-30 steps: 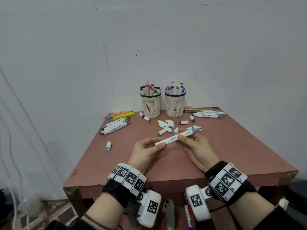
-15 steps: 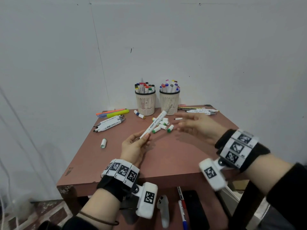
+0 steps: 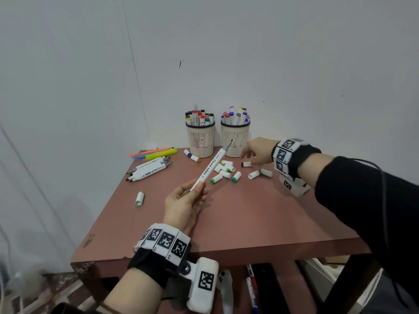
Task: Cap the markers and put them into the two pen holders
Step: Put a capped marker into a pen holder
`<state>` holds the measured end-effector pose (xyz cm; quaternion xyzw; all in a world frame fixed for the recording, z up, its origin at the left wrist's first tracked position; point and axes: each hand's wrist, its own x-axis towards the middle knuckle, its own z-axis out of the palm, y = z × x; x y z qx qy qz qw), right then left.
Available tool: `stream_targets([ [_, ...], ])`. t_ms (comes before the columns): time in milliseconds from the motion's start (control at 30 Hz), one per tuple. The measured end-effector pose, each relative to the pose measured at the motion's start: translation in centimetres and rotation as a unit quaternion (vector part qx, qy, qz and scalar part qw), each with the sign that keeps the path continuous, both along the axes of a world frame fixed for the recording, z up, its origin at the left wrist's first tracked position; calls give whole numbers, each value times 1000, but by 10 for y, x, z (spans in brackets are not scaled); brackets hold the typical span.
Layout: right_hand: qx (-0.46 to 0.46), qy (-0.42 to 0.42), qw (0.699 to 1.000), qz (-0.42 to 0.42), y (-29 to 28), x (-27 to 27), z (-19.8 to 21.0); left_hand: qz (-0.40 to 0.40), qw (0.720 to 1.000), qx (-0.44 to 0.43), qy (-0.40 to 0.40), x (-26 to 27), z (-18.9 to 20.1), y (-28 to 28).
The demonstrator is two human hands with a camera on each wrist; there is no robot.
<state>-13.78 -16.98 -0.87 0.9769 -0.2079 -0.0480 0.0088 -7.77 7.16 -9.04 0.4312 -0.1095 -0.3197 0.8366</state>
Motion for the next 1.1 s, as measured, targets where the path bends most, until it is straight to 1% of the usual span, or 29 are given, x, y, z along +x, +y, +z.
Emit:
stream_targets([
  [267,2,102,995,15,-20,32,-5,-13,1000,-3,3,4,-2,-1],
  [333,9,108,994,19,-21,35,-7,-15,1000,-2,3,5,-3,-2],
  [533,27,90,996,13,-27,31,-9,-20,1000,4,1,5,-3,-2],
  [633,24,47,999,3,-30,22,-7,-15,1000,3,4,4,-2,-1],
  [700,32,-20,999,-3,-30,13,-3,-12,1000,1,5,4,-2,-1],
  [767,54,-105,993,-10,-27,2,2,-14,1000,2,1,4,-2,-1],
  [833,115,-199,973,-20,-19,-10,7,-12,1000,3,-3,4,-2,-1],
  [900,185,-281,941,-34,-4,-23,11,-8,1000,4,-8,3,-2,-1],
  [967,248,-341,905,-55,16,-38,12,-3,1000,8,-14,3,-2,-1],
  [1033,326,-397,854,-80,38,-52,10,0,1000,9,-18,2,-3,-1],
  [1067,376,-424,819,-92,48,-59,9,3,1000,8,-21,2,-3,-1],
  [1100,429,-449,777,-103,56,-66,5,7,1000,7,-25,2,-2,-1],
])
